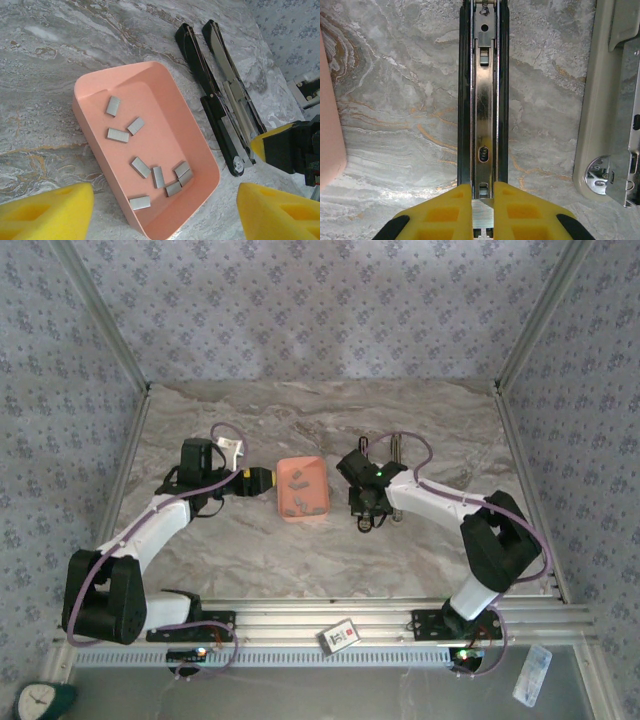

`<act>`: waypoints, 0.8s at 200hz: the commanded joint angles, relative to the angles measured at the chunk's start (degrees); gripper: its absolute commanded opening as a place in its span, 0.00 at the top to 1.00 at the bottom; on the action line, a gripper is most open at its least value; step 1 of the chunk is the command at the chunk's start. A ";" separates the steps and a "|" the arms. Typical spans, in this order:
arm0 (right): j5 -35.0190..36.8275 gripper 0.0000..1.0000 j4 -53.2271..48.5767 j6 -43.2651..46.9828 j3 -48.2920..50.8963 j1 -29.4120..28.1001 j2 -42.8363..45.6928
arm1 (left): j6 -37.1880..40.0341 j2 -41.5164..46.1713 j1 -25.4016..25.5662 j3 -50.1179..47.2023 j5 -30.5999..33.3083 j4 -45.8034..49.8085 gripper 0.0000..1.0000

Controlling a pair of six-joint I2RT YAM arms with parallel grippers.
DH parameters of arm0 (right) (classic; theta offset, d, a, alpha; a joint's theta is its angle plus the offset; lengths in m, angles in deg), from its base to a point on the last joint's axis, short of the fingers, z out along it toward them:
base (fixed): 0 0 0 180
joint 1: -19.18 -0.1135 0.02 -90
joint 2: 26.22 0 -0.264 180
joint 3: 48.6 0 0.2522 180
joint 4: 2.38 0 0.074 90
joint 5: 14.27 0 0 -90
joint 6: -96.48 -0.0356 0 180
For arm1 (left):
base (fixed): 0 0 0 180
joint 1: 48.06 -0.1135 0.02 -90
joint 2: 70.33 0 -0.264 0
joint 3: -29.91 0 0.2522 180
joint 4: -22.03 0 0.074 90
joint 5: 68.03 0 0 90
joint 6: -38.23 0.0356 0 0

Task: Load the staples into the stapler

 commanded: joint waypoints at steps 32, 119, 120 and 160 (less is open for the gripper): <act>1.08 0.86 -1.04 -0.22 0.71 -0.28 -0.74 | 1.34 0.75 0.10 0.44 0.07 0.08 0.25; 1.46 0.86 -1.12 -0.26 0.98 -0.99 -0.66 | 1.34 0.66 0.10 0.41 -0.02 0.03 0.25; 1.46 0.86 -1.13 -0.33 0.98 -0.99 -0.66 | 1.34 0.66 0.10 0.44 0.03 0.03 0.25; 1.37 0.86 -1.38 -0.57 1.20 -1.22 -0.49 | 1.25 0.58 0.10 0.46 -0.03 0.04 0.25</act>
